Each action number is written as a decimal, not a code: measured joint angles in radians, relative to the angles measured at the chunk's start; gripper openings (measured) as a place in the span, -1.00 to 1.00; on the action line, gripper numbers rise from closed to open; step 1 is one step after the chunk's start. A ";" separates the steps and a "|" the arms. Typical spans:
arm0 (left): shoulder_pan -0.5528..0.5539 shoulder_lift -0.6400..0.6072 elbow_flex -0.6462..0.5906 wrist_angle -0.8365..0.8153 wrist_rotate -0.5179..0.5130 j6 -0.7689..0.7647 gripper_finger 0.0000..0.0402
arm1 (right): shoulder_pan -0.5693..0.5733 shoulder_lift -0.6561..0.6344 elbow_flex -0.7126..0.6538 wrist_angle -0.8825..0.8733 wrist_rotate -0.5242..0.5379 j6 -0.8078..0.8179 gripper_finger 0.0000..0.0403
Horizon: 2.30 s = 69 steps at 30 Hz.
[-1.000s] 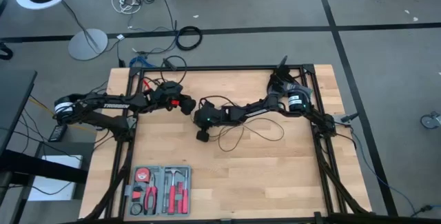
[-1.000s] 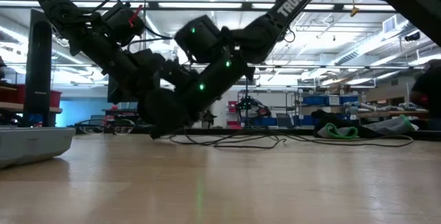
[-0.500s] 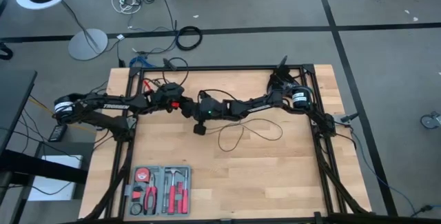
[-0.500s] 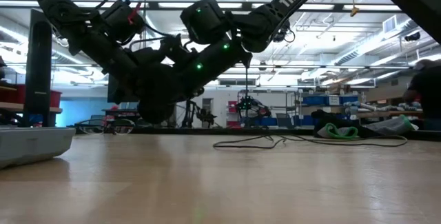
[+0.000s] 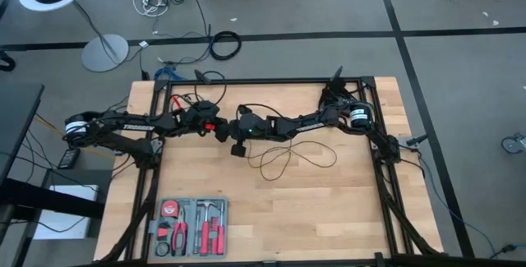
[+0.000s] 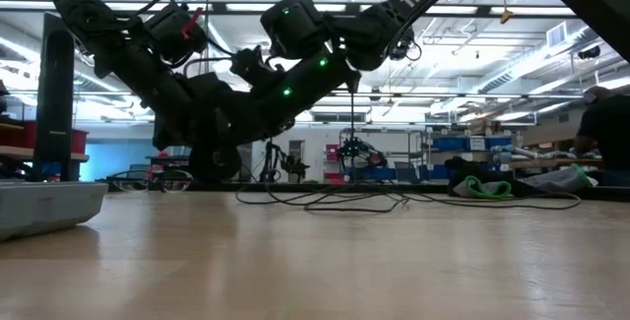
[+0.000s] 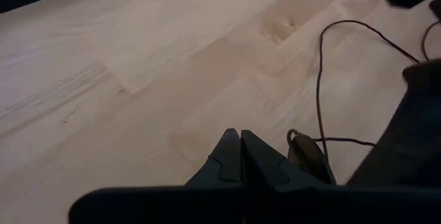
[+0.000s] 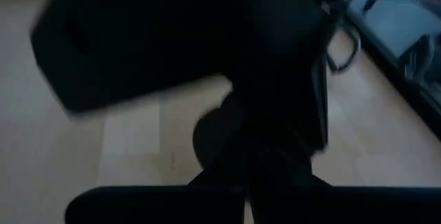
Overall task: Coil cords
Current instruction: Coil the black wire onto the black spool
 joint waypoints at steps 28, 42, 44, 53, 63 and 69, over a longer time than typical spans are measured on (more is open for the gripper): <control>-0.020 -0.091 -0.001 0.003 -0.025 0.033 -1.00 | -0.002 -0.692 -0.917 0.434 0.136 0.388 -0.99; -0.149 -0.165 -0.001 0.002 -0.208 0.054 -1.00 | -0.002 -0.109 -0.531 0.910 0.031 0.210 -0.97; -0.151 -0.194 0.000 -0.016 -0.209 0.063 -1.00 | -0.006 -0.106 -0.473 0.824 0.031 0.196 -0.96; -0.151 -0.341 0.000 -0.109 -0.224 0.079 -1.00 | -0.027 -0.129 -0.328 0.446 0.032 0.194 -0.66; -0.151 -0.371 0.000 -0.091 -0.224 0.100 -1.00 | -0.026 -0.124 -0.326 0.382 0.033 0.174 -0.32; -0.151 -0.376 0.000 -0.067 -0.223 0.100 -1.00 | -0.026 -0.123 -0.327 0.342 0.035 0.175 -0.30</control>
